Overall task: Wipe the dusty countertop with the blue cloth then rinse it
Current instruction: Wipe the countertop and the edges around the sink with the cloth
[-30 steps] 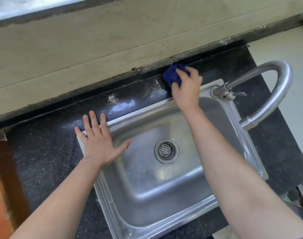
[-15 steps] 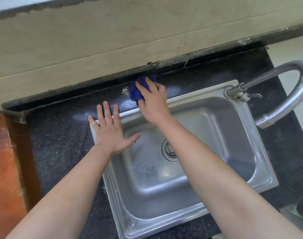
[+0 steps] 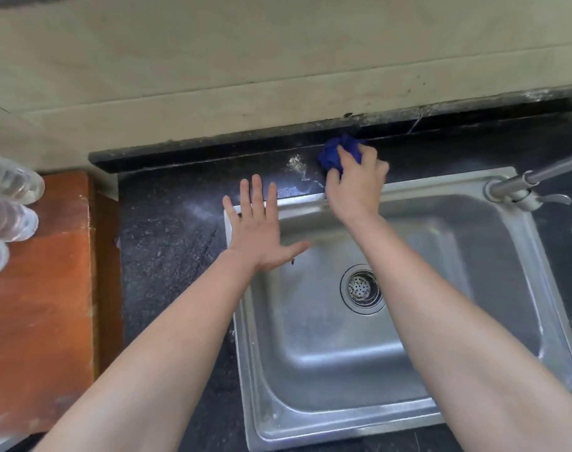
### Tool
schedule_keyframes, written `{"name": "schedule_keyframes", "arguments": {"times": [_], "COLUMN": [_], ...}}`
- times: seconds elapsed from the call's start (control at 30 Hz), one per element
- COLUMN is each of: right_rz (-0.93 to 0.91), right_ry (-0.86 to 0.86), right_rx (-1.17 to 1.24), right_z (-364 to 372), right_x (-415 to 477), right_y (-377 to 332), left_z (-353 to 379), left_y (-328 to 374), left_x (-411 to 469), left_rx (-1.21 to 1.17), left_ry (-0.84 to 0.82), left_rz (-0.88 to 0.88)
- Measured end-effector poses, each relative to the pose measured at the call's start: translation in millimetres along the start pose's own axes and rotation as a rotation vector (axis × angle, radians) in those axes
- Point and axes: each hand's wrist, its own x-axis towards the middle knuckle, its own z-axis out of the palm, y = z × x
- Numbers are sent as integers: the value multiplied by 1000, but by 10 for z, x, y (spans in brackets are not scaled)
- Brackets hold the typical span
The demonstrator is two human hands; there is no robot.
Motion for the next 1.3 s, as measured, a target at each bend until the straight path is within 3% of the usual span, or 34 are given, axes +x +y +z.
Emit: {"name": "schedule_keyframes", "arguments": {"times": [0.1, 0.17, 0.27, 0.37, 0.43, 0.53, 0.67, 0.83, 0.9, 0.97, 1.03, 1.13, 1.2, 1.3], "right_rz": [-268, -369, -311, -54, 14, -15, -95, -382, -436, -365, -163, 97, 109, 40], "right_ry": [-210, -255, -121, 41, 57, 83, 81, -238, -202, -34, 105, 171, 195, 166], "right_rx": [4, 62, 162, 199, 98, -6, 105, 293, 331, 347, 316, 149, 3, -22], "right_z": [78, 17, -136, -258, -220, 32, 475, 646, 517, 337, 142, 71, 266, 583], "right_x": [-150, -146, -121, -2, 47, -8, -367, -602, -494, -281, -116, -127, -197, -368], "right_y": [-433, -481, -272, 96, 250, 151, -675, -1402, -1258, -906, -432, -77, -231, -865], "left_z": [-61, -46, 113, 311, 400, 442, 454, 471, 473, 460, 443, 432, 423, 416], "left_y": [-114, -270, -601, -915, -1017, -1046, -1045, -1048, -1053, -1061, -1060, -1065, -1062, -1062], "left_x": [-194, -417, -746, -909, -949, -945, -934, -911, -911, -915, -928, -933, -937, -953], "left_rx": [-110, -91, -63, -54, -40, -43, -54, -36, -38, -33, -33, -41, -46, -57], "left_ry": [101, 226, 335, 299, 270, 293, 349, 396, 390, 377, 359, 343, 332, 320], "left_rz": [81, 101, 21, -102, -131, -119, -120, -111, -112, -119, -118, -122, -127, -117]}}
